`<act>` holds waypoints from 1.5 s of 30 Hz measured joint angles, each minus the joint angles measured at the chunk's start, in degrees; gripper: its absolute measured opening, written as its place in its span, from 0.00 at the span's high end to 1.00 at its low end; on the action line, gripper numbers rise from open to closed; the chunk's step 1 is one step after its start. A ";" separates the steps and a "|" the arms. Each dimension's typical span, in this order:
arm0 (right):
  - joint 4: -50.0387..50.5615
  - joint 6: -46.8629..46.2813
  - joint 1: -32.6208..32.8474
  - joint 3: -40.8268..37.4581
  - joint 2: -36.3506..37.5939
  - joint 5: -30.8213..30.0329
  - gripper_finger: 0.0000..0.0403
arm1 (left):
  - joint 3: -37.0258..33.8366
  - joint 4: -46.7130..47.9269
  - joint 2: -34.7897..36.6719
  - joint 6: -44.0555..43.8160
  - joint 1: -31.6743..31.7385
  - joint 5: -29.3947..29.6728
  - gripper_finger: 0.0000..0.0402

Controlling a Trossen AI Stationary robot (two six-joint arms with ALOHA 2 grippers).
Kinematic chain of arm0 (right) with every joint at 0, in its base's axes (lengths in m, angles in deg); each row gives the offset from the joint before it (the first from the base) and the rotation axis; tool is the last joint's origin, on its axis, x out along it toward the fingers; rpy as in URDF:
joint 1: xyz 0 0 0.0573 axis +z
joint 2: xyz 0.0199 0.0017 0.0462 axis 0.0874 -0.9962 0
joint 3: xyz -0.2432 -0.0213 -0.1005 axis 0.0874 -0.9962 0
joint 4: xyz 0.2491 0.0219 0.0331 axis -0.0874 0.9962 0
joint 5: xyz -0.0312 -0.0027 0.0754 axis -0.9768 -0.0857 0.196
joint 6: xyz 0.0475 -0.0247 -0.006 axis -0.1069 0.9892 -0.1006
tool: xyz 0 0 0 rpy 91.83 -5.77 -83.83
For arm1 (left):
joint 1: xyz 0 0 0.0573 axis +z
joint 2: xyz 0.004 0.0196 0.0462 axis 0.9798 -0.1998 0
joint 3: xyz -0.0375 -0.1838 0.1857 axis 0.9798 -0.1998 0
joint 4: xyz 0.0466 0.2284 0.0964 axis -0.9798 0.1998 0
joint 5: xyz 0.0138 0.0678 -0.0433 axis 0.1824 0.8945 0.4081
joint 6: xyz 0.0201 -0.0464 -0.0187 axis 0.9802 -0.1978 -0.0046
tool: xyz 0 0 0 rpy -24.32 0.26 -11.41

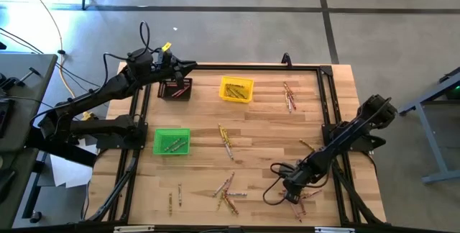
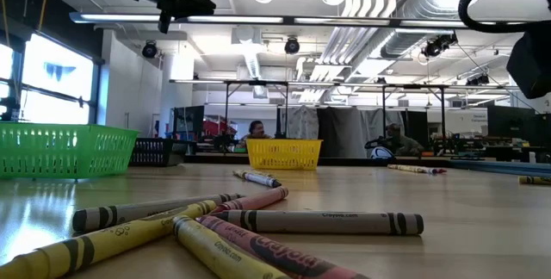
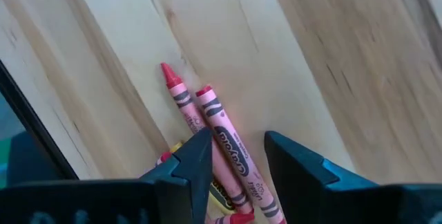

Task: Sort crayons
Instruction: Put the red crayon into the black bin

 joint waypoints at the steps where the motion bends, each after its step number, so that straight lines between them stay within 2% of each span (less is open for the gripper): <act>1: 0.00 -0.48 -0.14 0.00 0.00 0.09 0.68 | 0.00 -0.02 0.00 0.01 0.00 0.00 0.88; 11: 2.76 -5.54 -1.65 1.85 -0.41 0.03 0.68 | 0.00 0.36 0.00 0.00 0.02 -0.02 0.88; 22: 16.27 -4.82 -5.56 5.63 -0.65 -0.86 0.68 | 0.00 0.40 0.00 0.00 0.02 -0.02 0.88; 32: 16.20 -5.74 -4.97 5.64 -0.55 1.04 0.68 | 0.00 2.98 0.00 -1.60 -0.18 -0.06 0.88; 36: 16.61 -9.14 -3.79 5.66 -0.53 1.01 0.68 | 0.00 3.41 -0.01 -1.51 -0.76 -0.07 0.88; 45: 15.09 -25.67 -1.84 5.62 -0.52 4.01 0.68 | 0.00 3.39 -0.02 -0.89 -1.07 -0.06 0.88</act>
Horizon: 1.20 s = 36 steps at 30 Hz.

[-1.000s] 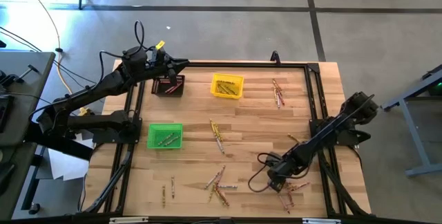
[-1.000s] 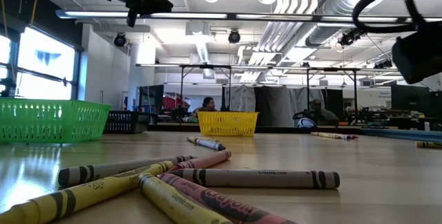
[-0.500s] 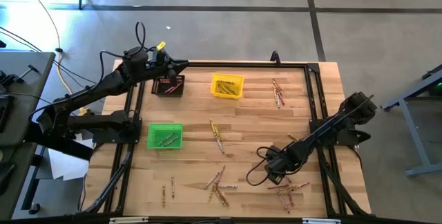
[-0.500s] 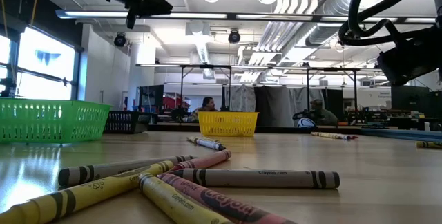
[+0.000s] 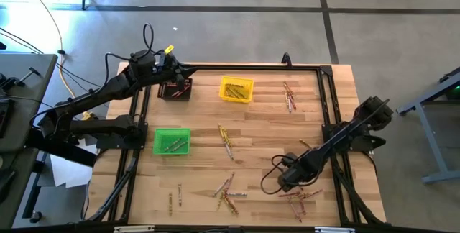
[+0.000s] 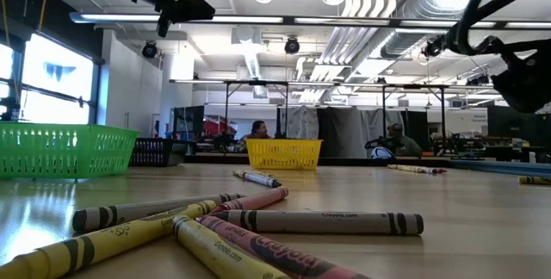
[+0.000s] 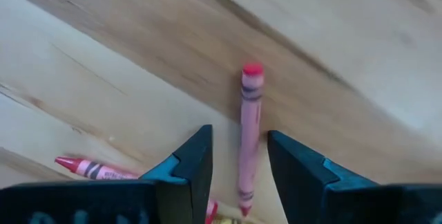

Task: Sort crayons
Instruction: Put the red crayon into the black bin

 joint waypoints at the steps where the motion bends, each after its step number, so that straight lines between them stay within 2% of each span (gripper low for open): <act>1: -0.16 -1.66 0.31 0.00 0.02 0.18 0.68 | 0.00 -0.01 0.00 0.31 0.00 0.00 0.88; 8: -0.84 -8.60 1.67 0.00 0.02 0.80 0.72 | 0.00 -0.04 0.02 0.40 0.00 0.00 0.88; 15: -1.58 -13.99 1.69 0.09 0.02 0.34 0.97 | 0.00 -0.04 0.00 0.40 0.00 0.00 0.88; 30: -1.35 -13.69 1.60 0.13 0.26 -3.91 0.99 | 0.00 -0.23 0.01 -0.16 0.02 0.01 0.88; 36: 2.83 -12.21 -0.71 -0.13 2.50 -13.53 0.99 | 0.00 -0.66 0.02 -0.16 0.00 0.02 0.88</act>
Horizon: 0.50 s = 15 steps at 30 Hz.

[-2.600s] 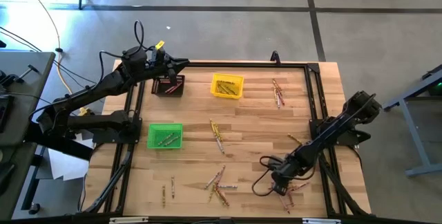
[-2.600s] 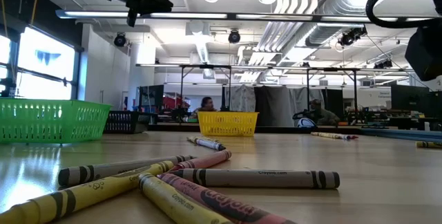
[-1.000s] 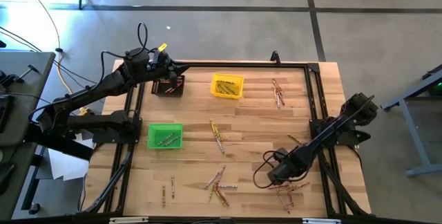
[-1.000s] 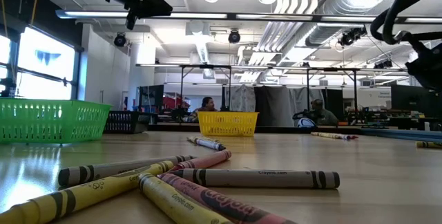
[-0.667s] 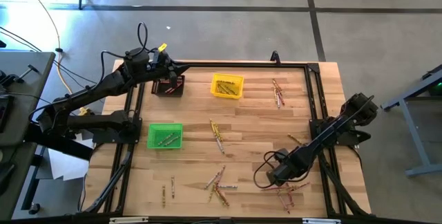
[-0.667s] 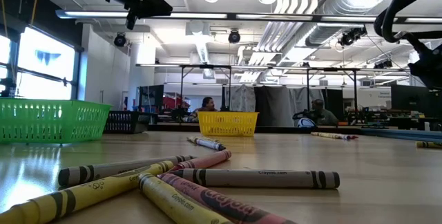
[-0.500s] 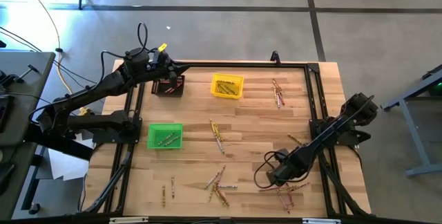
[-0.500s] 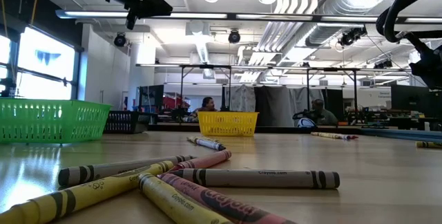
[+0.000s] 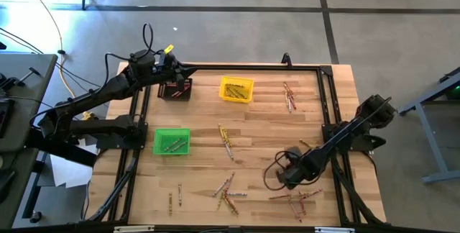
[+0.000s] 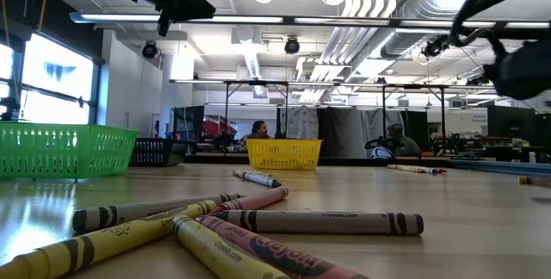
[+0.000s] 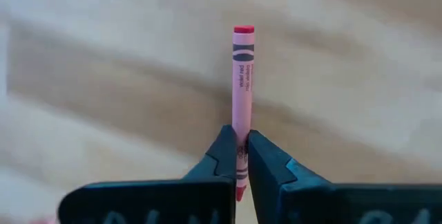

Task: Sort crayons
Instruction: Put the red crayon into the black bin

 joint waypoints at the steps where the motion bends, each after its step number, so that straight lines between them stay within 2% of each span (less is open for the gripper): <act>1: 0.72 0.07 -0.53 0.00 0.52 -1.80 0.99 | 0.00 -0.02 -0.02 0.00 0.02 0.00 0.88; 3: 1.77 1.28 -1.88 0.01 1.65 -4.99 0.99 | 0.00 -0.02 -0.01 -0.02 0.00 0.00 0.88; 8: 1.60 11.06 -7.19 0.03 4.03 -12.48 0.99 | 0.00 0.03 -0.02 -0.55 0.00 0.00 0.88; 15: 0.56 27.50 -18.00 0.09 4.62 -18.77 1.00 | 0.00 0.05 -1.18 -2.48 -2.07 0.69 0.88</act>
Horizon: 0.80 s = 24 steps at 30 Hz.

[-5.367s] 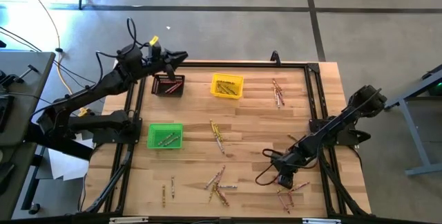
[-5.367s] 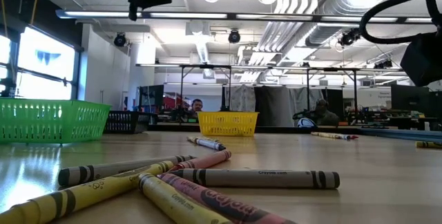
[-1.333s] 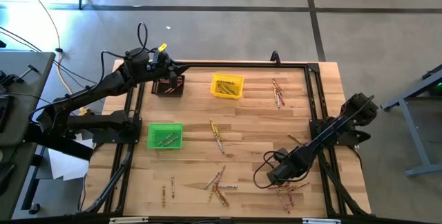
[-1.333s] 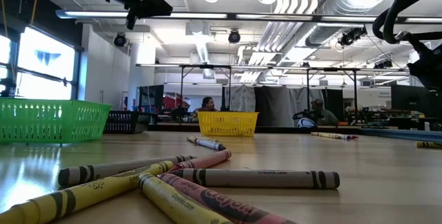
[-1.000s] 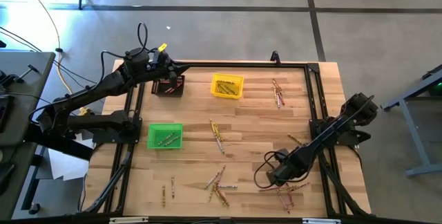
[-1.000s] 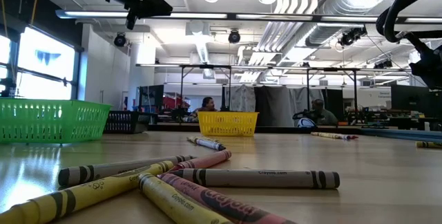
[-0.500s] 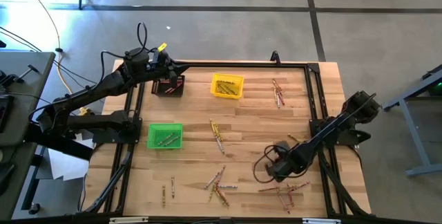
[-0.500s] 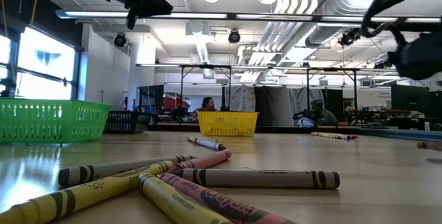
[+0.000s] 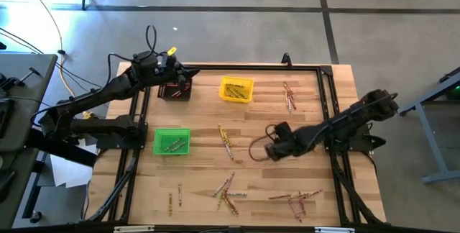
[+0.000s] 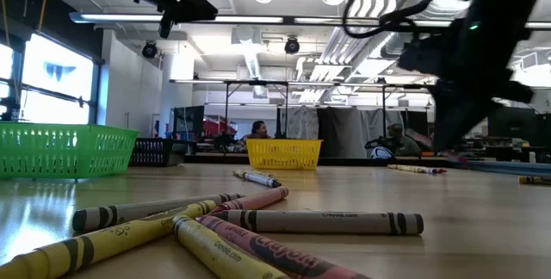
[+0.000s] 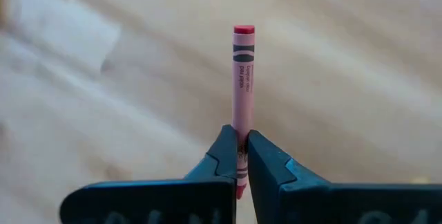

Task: Sort crayons
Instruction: Put the red crayon into the black bin

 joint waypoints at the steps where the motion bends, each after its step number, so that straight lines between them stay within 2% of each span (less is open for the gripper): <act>1: -0.66 2.41 -1.85 0.00 0.00 -1.22 1.00 | 0.00 -0.01 -0.40 -0.03 -0.64 0.58 0.88; 5: -7.09 11.34 -9.94 0.04 0.00 -6.01 1.00 | 0.00 0.11 -2.64 -0.50 -3.04 1.45 0.88; 9: -24.63 23.81 -17.62 0.04 0.00 -6.47 1.00 | 0.00 0.07 -4.89 -1.64 -4.78 1.47 0.88; 13: -47.64 38.33 -23.36 0.07 0.02 -1.13 1.00 | 0.00 0.01 -7.46 0.14 -6.11 2.21 0.88; 17: -64.94 44.88 -27.12 0.13 0.04 7.12 1.00 | -0.02 -2.27 -11.22 1.78 -7.69 2.61 0.88; 20: -70.38 46.63 -28.82 0.15 0.07 10.71 1.00 | -0.02 -8.06 -14.15 2.48 -8.81 -0.18 0.88; 24: -71.11 47.10 -30.28 0.15 0.07 12.10 1.00 | -0.02 -18.26 -18.09 1.05 -9.80 -3.63 0.88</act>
